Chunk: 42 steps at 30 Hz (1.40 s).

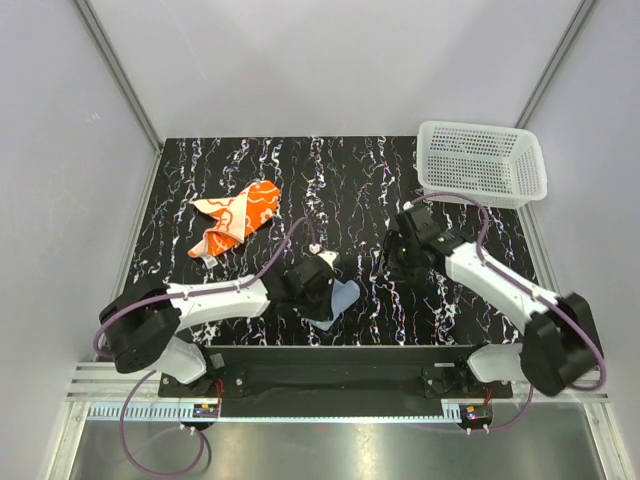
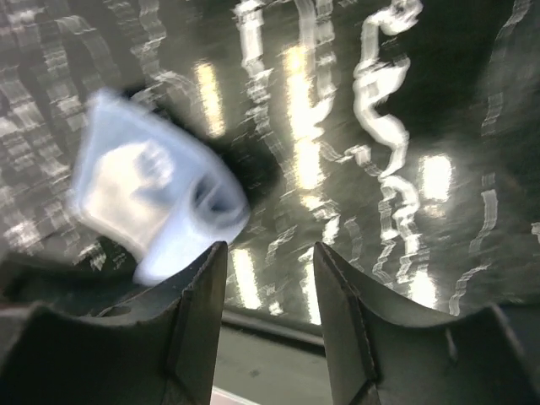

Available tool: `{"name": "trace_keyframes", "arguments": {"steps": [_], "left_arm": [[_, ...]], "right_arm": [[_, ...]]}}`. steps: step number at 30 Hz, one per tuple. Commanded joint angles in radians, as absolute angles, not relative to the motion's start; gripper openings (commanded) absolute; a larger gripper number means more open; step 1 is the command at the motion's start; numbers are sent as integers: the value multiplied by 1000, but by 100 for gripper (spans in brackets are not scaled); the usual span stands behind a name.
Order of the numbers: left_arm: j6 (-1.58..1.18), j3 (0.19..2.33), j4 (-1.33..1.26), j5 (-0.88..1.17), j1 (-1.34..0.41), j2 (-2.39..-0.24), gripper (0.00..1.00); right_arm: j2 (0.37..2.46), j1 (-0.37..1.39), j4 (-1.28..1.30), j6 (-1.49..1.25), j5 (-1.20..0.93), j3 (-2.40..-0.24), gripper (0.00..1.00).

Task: Roll the towels
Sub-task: Roll the towel

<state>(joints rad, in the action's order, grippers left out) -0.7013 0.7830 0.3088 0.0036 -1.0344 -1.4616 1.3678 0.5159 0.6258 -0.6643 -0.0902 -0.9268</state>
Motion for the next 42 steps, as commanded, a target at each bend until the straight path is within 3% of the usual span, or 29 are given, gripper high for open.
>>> {"name": "trace_keyframes", "arguments": {"steps": [1, 5, 9, 13, 19, 27, 34, 36, 40, 42], "left_arm": [[-750, 758, 198, 191, -971, -1500, 0], [-816, 706, 65, 336, -890, -1557, 0], [-915, 641, -32, 406, -836, -1577, 0], [-1005, 583, -141, 512, -779, -1583, 0], [-1008, 574, -98, 498, -753, -1580, 0], [-1019, 515, -141, 525, -715, -1580, 0], [-1016, 499, -189, 535, -707, -1582, 0], [-994, 500, -190, 541, -707, -1588, 0], [-934, 518, -152, 542, -707, -1603, 0], [-881, 532, -117, 522, -707, -1589, 6]], "right_arm": [[1252, 515, 522, -722, -234, -850, 52], [1138, 517, 277, -834, -395, -686, 52], [1134, 557, 146, -893, -422, -603, 52], [1213, 598, 60, -911, -410, -571, 51], [1373, 652, -116, -930, -397, -565, 51], [1508, 663, -294, -950, -393, -534, 64], [1591, 675, -376, -957, -373, -522, 64], [1608, 678, -428, -966, -361, -514, 63], [1664, 693, -503, -973, -354, -512, 49], [1677, 698, -518, -971, -351, -518, 37]]}}
